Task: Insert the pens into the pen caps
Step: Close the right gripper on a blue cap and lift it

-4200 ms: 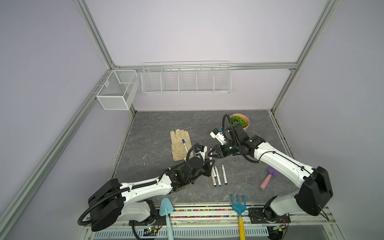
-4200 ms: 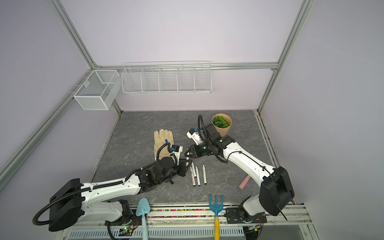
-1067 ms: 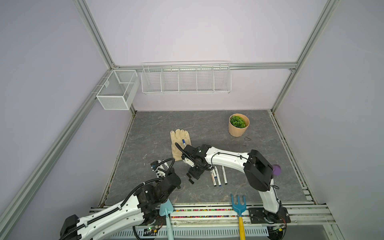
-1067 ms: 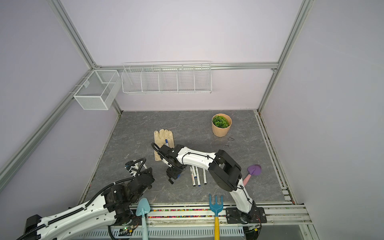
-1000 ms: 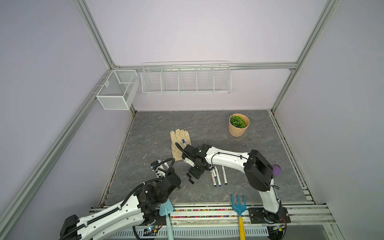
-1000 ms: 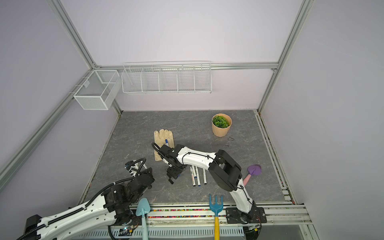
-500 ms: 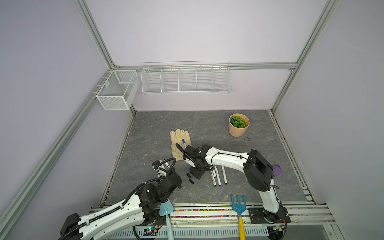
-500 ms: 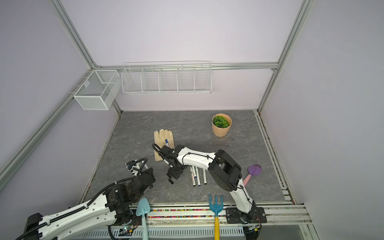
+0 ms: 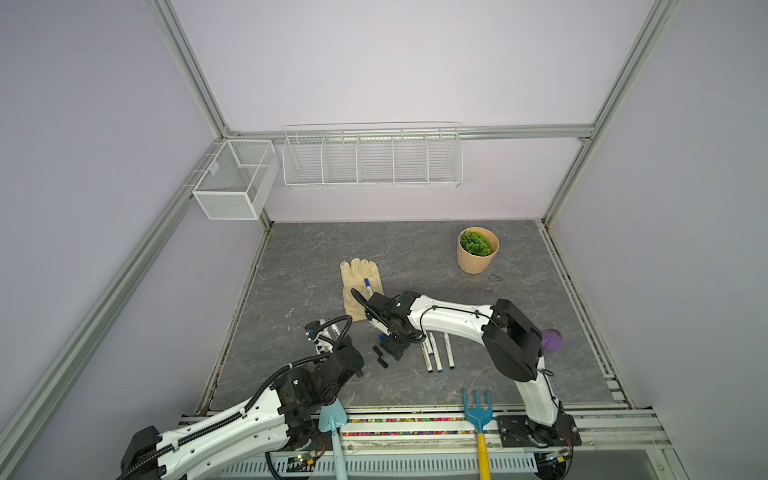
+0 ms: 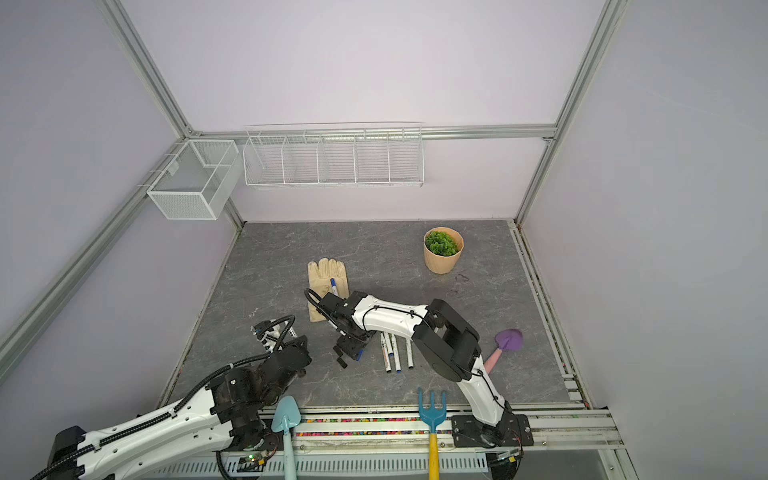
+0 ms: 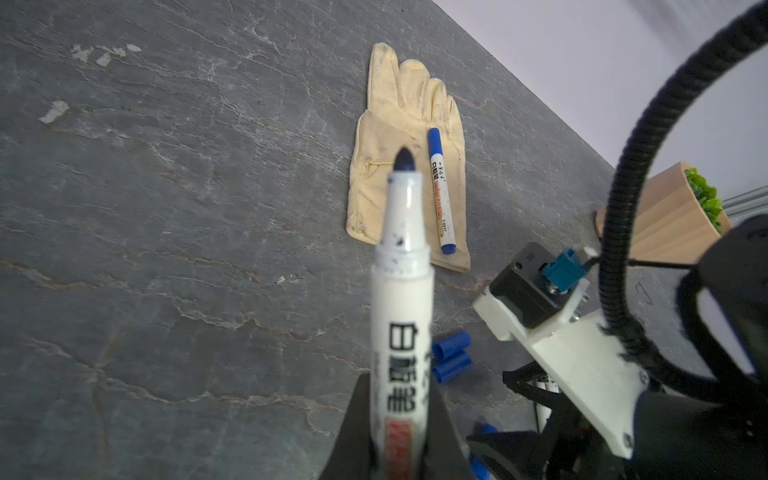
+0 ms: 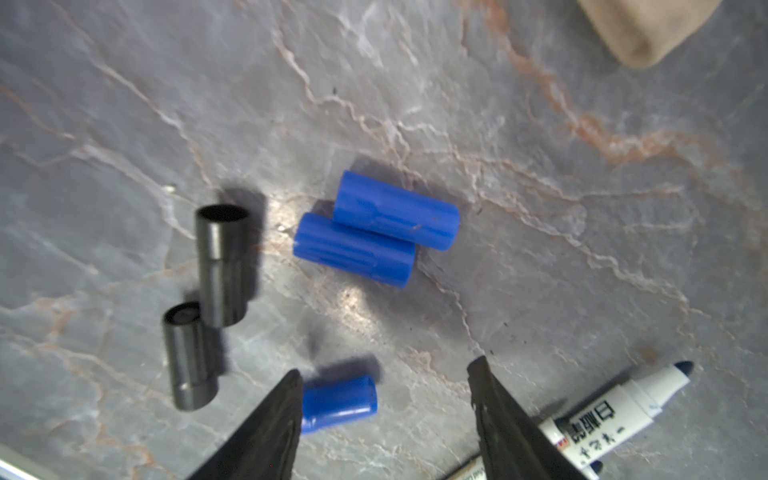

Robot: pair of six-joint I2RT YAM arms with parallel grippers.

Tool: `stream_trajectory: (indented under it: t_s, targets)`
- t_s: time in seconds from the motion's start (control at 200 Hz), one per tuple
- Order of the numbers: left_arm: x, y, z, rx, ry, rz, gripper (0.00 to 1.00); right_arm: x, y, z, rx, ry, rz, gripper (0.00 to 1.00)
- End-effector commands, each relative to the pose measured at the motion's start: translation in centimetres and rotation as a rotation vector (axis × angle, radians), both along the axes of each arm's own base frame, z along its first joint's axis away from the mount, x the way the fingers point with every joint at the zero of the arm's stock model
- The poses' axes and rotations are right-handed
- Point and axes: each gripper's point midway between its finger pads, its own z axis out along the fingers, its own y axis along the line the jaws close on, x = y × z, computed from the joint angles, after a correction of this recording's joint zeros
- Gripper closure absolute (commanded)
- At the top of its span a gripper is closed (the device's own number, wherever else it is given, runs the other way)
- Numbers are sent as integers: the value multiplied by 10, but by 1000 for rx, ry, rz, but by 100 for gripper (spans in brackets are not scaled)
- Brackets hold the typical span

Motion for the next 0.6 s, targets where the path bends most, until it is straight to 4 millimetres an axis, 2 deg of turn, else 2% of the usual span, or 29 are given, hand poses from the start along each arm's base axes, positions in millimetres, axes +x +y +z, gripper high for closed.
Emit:
stream_trajectory:
  t_s: [0.0, 0.28, 0.595]
  targets:
    - [3, -1, 10, -17, -21, 7, 100, -6, -17, -12, -71, 9, -5, 33]
    - [4, -1, 11, -11, -27, 8, 100, -8, -36, 6, -62, -20, -26, 33]
    - [5, -4, 13, -4, -33, -3, 100, -32, -53, 6, -33, 50, -26, 35]
